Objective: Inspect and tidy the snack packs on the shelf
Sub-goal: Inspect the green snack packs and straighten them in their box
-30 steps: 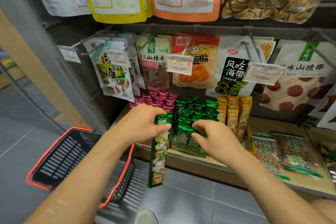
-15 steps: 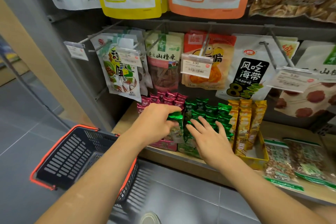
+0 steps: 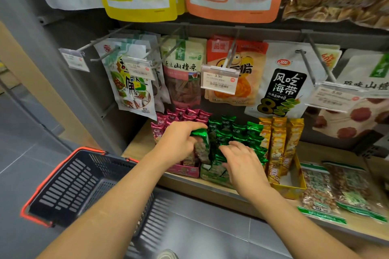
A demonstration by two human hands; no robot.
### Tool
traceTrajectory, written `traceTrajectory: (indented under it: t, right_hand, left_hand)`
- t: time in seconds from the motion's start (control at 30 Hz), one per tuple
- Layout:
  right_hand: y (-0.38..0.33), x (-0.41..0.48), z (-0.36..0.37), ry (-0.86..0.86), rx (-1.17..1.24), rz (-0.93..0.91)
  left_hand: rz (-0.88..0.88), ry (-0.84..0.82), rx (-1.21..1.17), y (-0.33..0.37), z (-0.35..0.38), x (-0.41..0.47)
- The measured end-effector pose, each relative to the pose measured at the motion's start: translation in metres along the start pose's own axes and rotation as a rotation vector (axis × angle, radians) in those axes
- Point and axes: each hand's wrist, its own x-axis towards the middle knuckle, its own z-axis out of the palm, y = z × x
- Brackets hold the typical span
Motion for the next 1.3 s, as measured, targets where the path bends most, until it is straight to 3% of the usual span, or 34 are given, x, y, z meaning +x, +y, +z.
traceTrajectory:
  t: [0.37,0.53,0.67,0.8,0.87,1.1,1.3]
  right_hand:
    - [-0.001,-0.004,-0.004,0.016,-0.058,-0.026]
    - [-0.002,0.0,-0.001,0.012,-0.081,-0.025]
    - [-0.005,0.018,-0.003,0.0,-0.078,-0.031]
    - [0.002,0.018,0.0,-0.027,-0.103,-0.022]
    - [0.006,0.017,0.0,-0.045,-0.106,-0.035]
    - [0.009,0.01,0.003,-0.045,-0.074,-0.073]
    - [0.006,0.007,0.0,0.027,0.035,-0.011]
  left_hand:
    - [-0.032,-0.012,-0.057,-0.009,0.014,0.01]
    - [0.007,-0.02,0.027,-0.012,0.012,0.018]
    - [-0.181,0.089,-0.105,-0.031,0.006,0.021]
    - [-0.445,0.227,-0.388,-0.041,0.009,0.025]
    - [-0.452,0.22,-0.416,-0.042,0.01,0.024]
    - [0.032,-0.114,0.275,-0.018,0.024,0.015]
    - [0.116,-0.239,0.755,-0.004,0.051,0.009]
